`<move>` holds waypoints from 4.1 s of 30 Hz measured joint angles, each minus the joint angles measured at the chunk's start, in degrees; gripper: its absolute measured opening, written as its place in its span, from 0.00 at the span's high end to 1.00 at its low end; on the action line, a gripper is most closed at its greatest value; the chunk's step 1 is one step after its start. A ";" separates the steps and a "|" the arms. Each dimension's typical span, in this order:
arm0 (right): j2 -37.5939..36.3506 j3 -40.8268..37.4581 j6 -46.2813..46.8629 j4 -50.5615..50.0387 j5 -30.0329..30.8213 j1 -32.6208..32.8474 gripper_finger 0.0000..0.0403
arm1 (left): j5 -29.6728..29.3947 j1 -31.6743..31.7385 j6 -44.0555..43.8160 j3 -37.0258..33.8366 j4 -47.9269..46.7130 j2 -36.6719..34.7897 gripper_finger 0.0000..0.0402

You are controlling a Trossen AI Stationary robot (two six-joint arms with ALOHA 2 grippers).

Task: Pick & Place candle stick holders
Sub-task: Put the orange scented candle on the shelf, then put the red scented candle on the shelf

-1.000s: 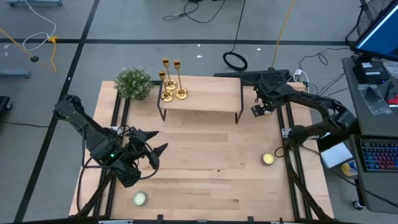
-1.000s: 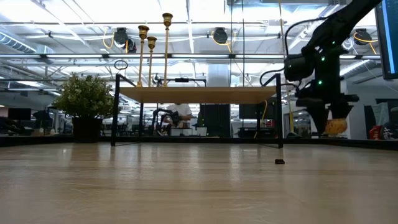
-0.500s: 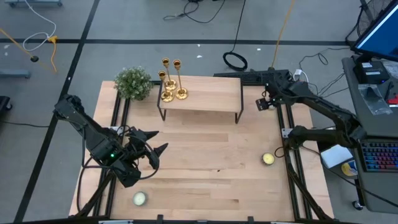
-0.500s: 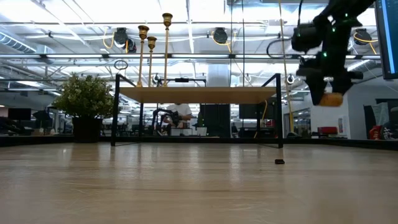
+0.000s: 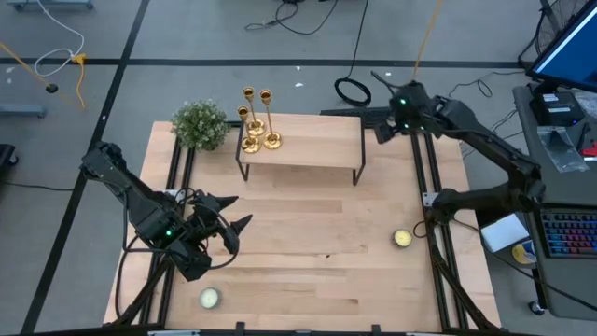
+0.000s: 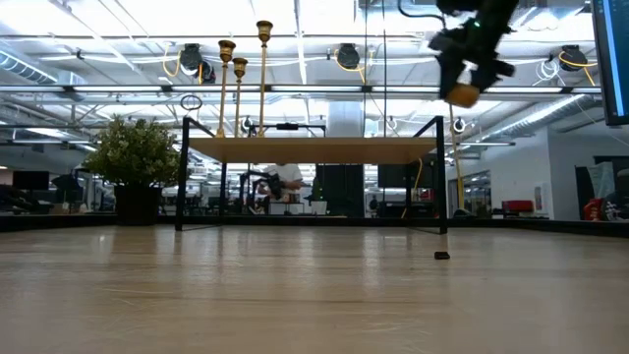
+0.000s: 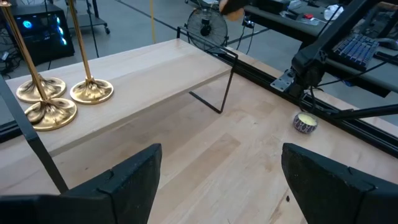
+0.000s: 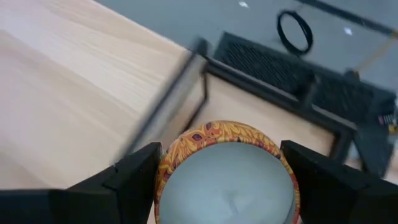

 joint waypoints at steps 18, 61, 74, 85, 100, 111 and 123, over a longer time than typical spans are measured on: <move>27.65 27.15 -11.81 0.21 -1.90 7.93 0.28 | 0.15 1.28 0.30 0.00 0.02 0.00 0.19; 42.58 30.11 -16.33 14.03 -14.77 9.74 0.25 | 0.22 1.28 -1.42 0.00 0.02 0.00 0.19; 42.57 30.09 -16.32 15.11 -14.51 9.74 0.24 | 0.22 1.28 -1.09 0.00 0.02 0.00 0.19; 42.57 25.98 -14.19 17.24 -14.71 9.74 0.24 | 1.52 1.28 -1.14 0.00 0.01 0.00 0.19; 42.49 23.82 -14.97 21.73 -14.71 9.74 0.24 | 2.13 1.28 -1.23 0.00 0.01 0.00 0.19; 42.53 23.82 -15.22 22.48 -14.71 9.74 0.11 | 2.19 1.28 -1.20 0.00 0.00 0.00 0.19; 41.69 23.82 -19.83 25.03 -12.70 9.64 0.02 | 2.20 1.28 -0.86 0.00 0.02 0.00 0.19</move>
